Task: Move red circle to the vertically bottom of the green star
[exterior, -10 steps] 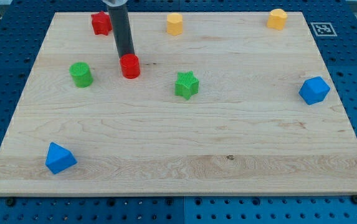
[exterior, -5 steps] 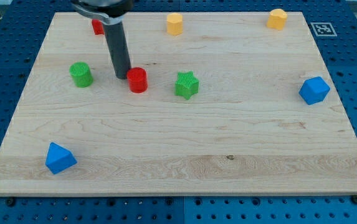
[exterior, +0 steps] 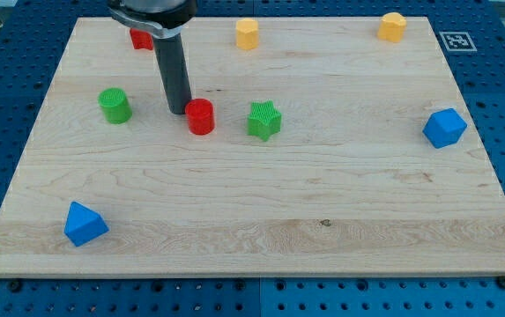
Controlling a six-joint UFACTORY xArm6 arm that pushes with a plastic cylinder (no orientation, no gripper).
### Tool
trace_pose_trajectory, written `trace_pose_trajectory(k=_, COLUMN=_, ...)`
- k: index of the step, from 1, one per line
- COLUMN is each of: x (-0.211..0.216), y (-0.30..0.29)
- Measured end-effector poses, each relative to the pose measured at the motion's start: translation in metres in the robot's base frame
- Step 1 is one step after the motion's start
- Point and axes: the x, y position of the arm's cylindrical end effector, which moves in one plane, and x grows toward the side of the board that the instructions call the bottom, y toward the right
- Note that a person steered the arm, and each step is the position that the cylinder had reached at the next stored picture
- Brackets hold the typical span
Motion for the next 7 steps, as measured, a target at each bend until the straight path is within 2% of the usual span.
trace_pose_trajectory(k=7, x=-0.019, y=0.000)
